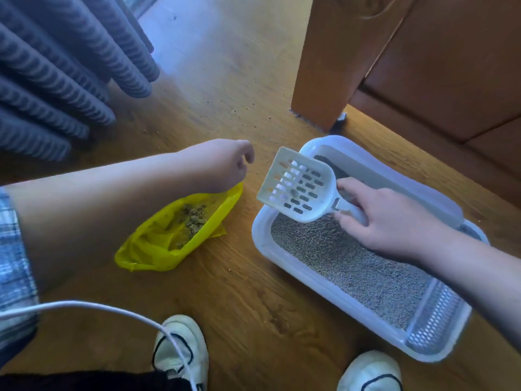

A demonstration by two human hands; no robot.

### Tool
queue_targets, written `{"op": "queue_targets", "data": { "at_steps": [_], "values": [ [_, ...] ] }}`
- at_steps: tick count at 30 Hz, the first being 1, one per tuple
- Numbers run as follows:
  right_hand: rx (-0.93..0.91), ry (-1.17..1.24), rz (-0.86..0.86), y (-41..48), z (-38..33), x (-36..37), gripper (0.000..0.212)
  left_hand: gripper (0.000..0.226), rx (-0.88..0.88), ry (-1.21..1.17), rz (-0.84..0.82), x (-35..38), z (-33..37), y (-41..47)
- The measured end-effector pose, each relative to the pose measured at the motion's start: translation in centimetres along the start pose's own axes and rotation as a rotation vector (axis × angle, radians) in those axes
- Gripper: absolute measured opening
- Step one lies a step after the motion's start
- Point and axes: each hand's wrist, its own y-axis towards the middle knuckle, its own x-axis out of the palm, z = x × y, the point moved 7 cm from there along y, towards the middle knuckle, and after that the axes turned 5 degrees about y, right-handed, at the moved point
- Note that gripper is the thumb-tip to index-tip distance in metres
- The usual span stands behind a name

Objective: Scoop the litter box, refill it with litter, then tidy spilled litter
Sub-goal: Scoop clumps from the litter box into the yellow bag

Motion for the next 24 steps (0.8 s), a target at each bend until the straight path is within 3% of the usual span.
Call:
{"op": "queue_targets", "data": {
  "at_steps": [6,11,15,20,24],
  "values": [
    [-0.183,-0.216,0.025,6.8,-9.1,0.6,0.040,0.023,-0.273,-0.011,-0.019,-0.6,-11.7,-4.6],
    [-0.280,-0.436,0.007,13.7,-15.1,5.0,0.035,0.026,-0.352,-0.025,-0.034,0.5,-17.5,-8.5],
    [-0.401,-0.644,-0.023,15.8,-18.3,8.6,0.055,0.028,-0.384,-0.023,-0.100,2.1,-19.4,-10.3],
    [-0.539,-0.677,0.079,14.9,-20.0,8.3,0.055,0.027,-0.367,-0.045,-0.095,2.2,-19.2,-10.3],
    [-0.487,-0.695,0.104,14.1,-18.9,7.0,0.052,0.027,-0.339,-0.046,-0.091,1.9,-17.8,-9.4]
  ]
}}
